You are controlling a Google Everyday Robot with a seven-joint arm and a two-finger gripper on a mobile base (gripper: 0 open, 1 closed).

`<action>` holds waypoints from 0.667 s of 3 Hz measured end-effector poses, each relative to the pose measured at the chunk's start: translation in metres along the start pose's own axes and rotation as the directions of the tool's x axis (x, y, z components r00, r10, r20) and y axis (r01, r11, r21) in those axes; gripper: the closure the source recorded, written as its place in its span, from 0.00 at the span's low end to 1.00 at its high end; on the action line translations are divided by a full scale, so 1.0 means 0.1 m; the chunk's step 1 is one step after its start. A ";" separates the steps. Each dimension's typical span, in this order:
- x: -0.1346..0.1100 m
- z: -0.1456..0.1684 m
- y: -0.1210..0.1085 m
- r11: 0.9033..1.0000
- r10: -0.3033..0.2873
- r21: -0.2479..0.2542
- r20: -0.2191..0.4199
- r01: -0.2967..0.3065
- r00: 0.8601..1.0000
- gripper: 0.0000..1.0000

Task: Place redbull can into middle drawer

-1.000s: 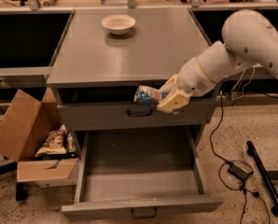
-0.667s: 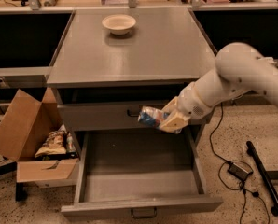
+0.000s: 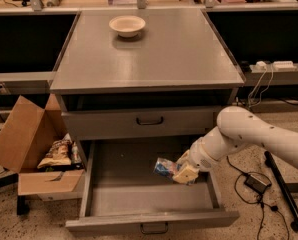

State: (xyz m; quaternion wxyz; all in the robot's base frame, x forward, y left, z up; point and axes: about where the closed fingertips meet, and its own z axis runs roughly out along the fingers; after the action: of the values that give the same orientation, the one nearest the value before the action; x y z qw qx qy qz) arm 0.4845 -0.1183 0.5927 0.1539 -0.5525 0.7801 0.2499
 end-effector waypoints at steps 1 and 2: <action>0.24 0.31 -0.02 0.998 0.049 -0.031 0.008 -0.048 0.999 1.00; 0.25 0.34 -0.02 0.998 0.051 -0.036 0.009 -0.051 0.999 1.00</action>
Offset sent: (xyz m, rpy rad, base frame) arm -0.0068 -0.0019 -0.0349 0.0154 0.0442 -0.0235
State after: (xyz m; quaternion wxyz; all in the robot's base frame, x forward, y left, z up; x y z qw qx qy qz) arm 0.4763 -0.1197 0.5511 0.1414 -0.5339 0.7886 0.2703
